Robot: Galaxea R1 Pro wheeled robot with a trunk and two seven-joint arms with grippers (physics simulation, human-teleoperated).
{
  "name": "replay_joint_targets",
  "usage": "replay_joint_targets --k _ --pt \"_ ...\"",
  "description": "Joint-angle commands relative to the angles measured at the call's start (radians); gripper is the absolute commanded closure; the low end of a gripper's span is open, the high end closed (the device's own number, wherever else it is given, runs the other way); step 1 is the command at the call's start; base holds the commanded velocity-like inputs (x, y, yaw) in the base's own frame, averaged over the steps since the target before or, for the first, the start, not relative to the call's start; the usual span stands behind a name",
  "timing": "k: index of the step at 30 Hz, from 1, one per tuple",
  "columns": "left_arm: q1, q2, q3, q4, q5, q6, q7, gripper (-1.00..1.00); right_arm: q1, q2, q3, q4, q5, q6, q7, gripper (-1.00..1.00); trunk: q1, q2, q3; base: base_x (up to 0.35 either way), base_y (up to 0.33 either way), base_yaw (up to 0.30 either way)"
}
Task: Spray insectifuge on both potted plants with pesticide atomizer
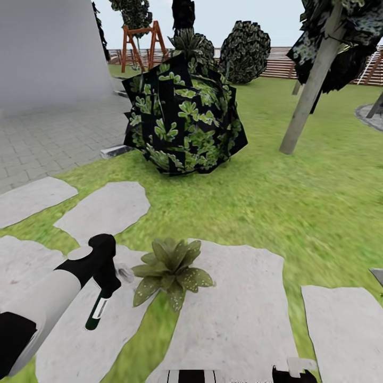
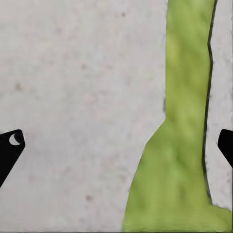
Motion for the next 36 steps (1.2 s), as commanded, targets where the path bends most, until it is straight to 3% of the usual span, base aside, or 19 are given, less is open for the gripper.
replay_joint_targets --k 1,12,20,36 --pt "0.000 0.000 -0.004 -0.003 -0.007 0.011 -0.010 1.00 0.000 0.000 0.008 0.000 -0.008 -0.002 -0.003 -1.00 0.000 0.000 -0.001 -0.005 0.008 -0.254" --pt "0.000 -0.002 -0.003 0.001 -0.011 0.009 -0.009 1.00 0.000 0.000 0.008 0.000 -0.008 -0.002 -0.004 -1.00 0.000 0.000 -0.001 -0.001 0.025 -0.198" --pt "0.000 -0.002 -0.002 0.002 -0.011 0.012 -0.008 1.00 0.000 0.000 0.008 0.000 -0.008 -0.002 -0.003 -1.00 0.000 0.000 -0.001 0.050 0.287 -0.027" --pt "0.008 -0.019 -0.003 0.006 -0.011 0.012 0.001 1.00 0.000 0.000 0.008 0.000 -0.008 -0.002 -0.003 -1.00 0.000 0.000 -0.001 -0.015 0.322 -0.243"
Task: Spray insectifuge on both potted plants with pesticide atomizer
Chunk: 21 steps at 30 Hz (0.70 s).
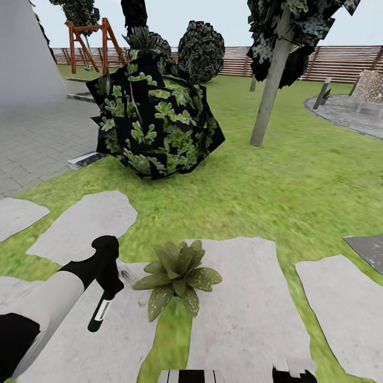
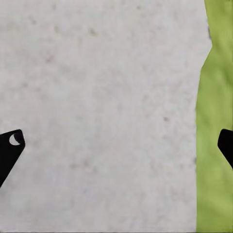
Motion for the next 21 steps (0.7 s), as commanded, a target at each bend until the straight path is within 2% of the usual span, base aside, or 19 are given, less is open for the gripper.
replay_joint_targets --k 1,4,7,12,17,21 --pt "0.007 0.001 -0.005 -0.002 -0.007 0.010 -0.010 1.00 -0.001 0.000 0.009 0.000 -0.008 -0.002 -0.003 -1.00 0.000 0.000 -0.001 0.180 0.222 -0.036" --pt "0.046 0.001 -0.007 -0.007 -0.008 0.009 -0.002 1.00 -0.001 0.000 0.009 0.000 -0.008 -0.002 -0.004 -1.00 0.000 0.000 -0.001 0.089 0.065 -0.009" --pt "0.056 0.001 -0.007 -0.004 -0.008 0.010 0.016 1.00 -0.001 0.000 0.009 0.000 -0.008 -0.002 -0.003 -1.00 0.000 0.000 -0.001 0.012 0.008 -0.072" --pt "0.061 -0.010 -0.006 -0.003 -0.008 0.010 0.029 1.00 -0.001 0.000 0.009 0.000 -0.009 -0.002 -0.003 -1.00 0.000 0.000 -0.001 0.001 0.001 -0.261" --pt "0.061 -0.006 -0.007 -0.004 -0.008 0.009 0.037 1.00 -0.001 0.000 0.009 0.000 -0.009 -0.002 -0.003 -1.00 0.000 0.000 -0.001 -0.004 0.005 -0.284" --pt "0.061 -0.005 -0.007 -0.004 -0.008 0.010 0.059 1.00 -0.001 0.000 0.009 0.000 -0.009 -0.002 -0.003 -1.00 0.000 0.000 -0.001 -0.163 0.163 -0.285"
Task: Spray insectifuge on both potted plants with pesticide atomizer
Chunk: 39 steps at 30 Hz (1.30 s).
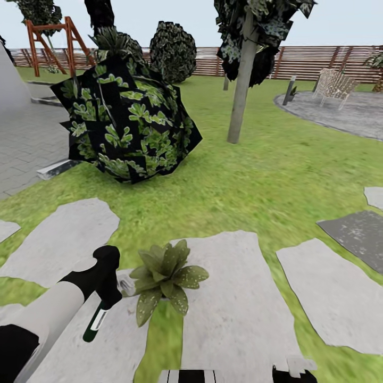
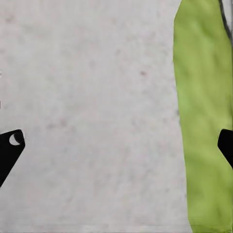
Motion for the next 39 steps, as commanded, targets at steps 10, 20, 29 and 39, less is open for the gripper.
replay_joint_targets --k 10,20,29,39 --pt "0.000 -0.002 0.000 -0.003 -0.006 0.011 0.000 1.00 0.000 0.000 0.009 0.000 -0.008 -0.002 -0.003 -1.00 -0.001 0.000 -0.001 -0.212 0.248 -0.285" --pt "-0.002 -0.002 0.001 -0.005 -0.006 0.012 0.000 1.00 0.000 0.000 0.009 0.000 -0.008 -0.002 -0.003 -1.00 -0.001 0.000 -0.001 -0.164 0.291 -0.285" --pt "-0.002 0.006 -0.001 -0.005 -0.008 0.014 0.000 1.00 0.000 0.000 0.009 0.000 -0.008 -0.002 -0.003 -1.00 -0.001 0.000 -0.001 -0.050 0.324 -0.285" --pt "-0.002 0.006 0.000 -0.010 -0.008 0.013 0.000 1.00 0.000 0.000 0.009 0.000 -0.008 -0.002 -0.003 -1.00 -0.001 0.000 -0.001 -0.137 0.297 -0.285"
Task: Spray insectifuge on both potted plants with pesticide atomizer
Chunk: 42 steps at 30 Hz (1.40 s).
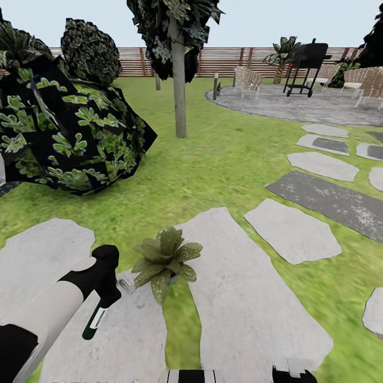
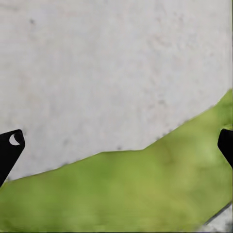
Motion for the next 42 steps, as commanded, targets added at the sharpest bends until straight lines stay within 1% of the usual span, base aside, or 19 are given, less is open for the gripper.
replay_joint_targets --k 1,9,16,19,29,33,37,42 --pt "0.000 0.001 -0.005 -0.002 -0.006 0.010 -0.010 1.00 -0.001 0.000 0.009 0.000 -0.008 -0.002 -0.003 -1.00 -0.001 0.000 -0.001 -0.262 0.226 -0.285" --pt "0.000 0.004 -0.003 -0.001 -0.006 0.011 -0.009 1.00 -0.001 0.000 0.009 0.000 -0.008 -0.002 -0.003 -1.00 -0.001 0.000 -0.001 -0.232 0.252 -0.285" --pt "-0.002 0.005 -0.002 -0.003 -0.006 0.011 -0.010 1.00 0.000 0.000 0.009 0.000 -0.008 -0.002 -0.003 -1.00 -0.001 0.000 -0.001 -0.045 0.324 -0.285" --pt "-0.002 0.001 -0.002 -0.004 -0.006 0.011 -0.010 1.00 -0.001 0.000 0.009 0.000 -0.008 -0.002 -0.003 -1.00 -0.001 0.000 -0.001 0.125 0.322 -0.285" --pt "-0.002 0.002 -0.002 -0.008 -0.005 0.011 -0.010 1.00 -0.001 0.000 0.009 0.000 -0.008 -0.002 -0.003 -1.00 -0.001 0.000 -0.001 0.240 0.256 -0.284" --pt "-0.002 0.001 -0.003 -0.008 -0.005 0.009 -0.010 1.00 -0.001 0.000 0.009 0.000 -0.008 -0.002 -0.003 -1.00 -0.001 0.000 -0.001 0.290 0.087 -0.284" --pt "-0.002 0.000 -0.006 -0.008 -0.006 0.005 -0.010 1.00 -0.001 0.000 0.009 0.000 -0.008 -0.002 -0.004 -1.00 -0.001 0.000 -0.001 0.045 0.006 -0.255" --pt "-0.005 0.000 -0.011 -0.008 -0.008 0.000 -0.013 1.00 -0.001 -0.001 0.011 0.001 -0.006 -0.003 -0.002 -1.00 -0.001 0.000 -0.001 0.003 0.000 -0.032"
